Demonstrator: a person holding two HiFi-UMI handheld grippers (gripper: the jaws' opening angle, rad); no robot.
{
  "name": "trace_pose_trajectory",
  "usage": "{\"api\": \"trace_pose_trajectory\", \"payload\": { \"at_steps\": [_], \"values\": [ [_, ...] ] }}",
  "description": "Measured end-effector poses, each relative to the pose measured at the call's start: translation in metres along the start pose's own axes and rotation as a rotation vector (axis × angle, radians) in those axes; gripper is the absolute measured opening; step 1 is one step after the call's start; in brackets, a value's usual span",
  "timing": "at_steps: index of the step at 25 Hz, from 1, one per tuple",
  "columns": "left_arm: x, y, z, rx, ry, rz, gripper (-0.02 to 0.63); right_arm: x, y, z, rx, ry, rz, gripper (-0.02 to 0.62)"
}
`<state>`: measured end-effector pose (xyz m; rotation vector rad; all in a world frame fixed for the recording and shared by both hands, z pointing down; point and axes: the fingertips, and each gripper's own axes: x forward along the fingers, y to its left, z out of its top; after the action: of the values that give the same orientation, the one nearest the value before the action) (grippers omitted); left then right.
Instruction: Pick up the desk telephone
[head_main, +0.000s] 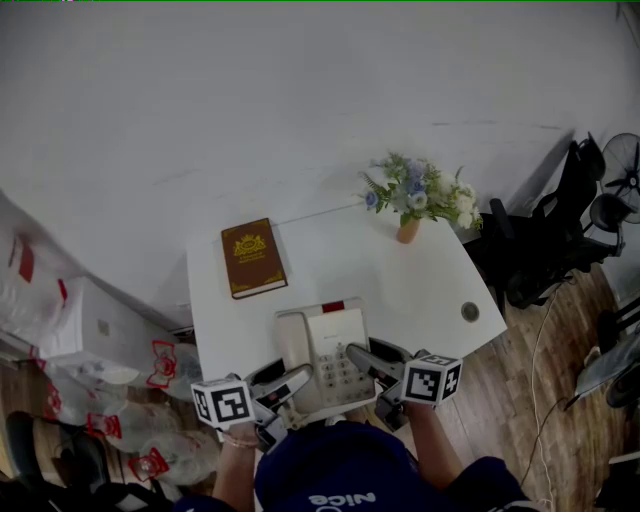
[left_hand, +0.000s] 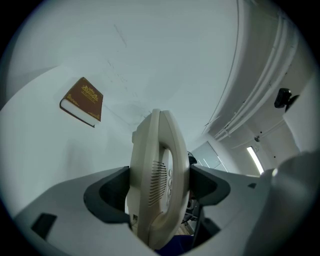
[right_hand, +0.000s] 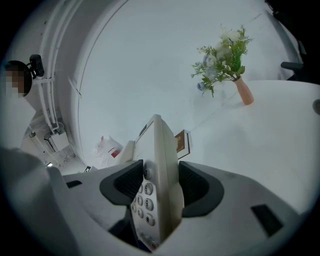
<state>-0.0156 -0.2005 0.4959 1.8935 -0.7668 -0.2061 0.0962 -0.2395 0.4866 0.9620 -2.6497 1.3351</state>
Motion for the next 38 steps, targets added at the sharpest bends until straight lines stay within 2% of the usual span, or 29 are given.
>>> {"api": "trace_pose_trajectory", "payload": {
  "at_steps": [5,12,17,38],
  "values": [
    [-0.003,-0.012,0.005,-0.001,-0.029,-0.02,0.376,-0.005,0.012,0.01,-0.036,-0.025,0.01,0.241],
    [-0.01,-0.034,0.02,0.06,-0.061,-0.049,0.377,-0.013,0.033,0.029,-0.088,-0.085,0.034,0.238],
    [-0.014,-0.06,0.039,0.147,-0.093,-0.08,0.377,-0.018,0.054,0.048,-0.128,-0.137,0.068,0.238],
    [-0.037,-0.134,0.081,0.367,-0.199,-0.151,0.377,-0.041,0.125,0.102,-0.292,-0.31,0.18,0.236]
  ]
}}
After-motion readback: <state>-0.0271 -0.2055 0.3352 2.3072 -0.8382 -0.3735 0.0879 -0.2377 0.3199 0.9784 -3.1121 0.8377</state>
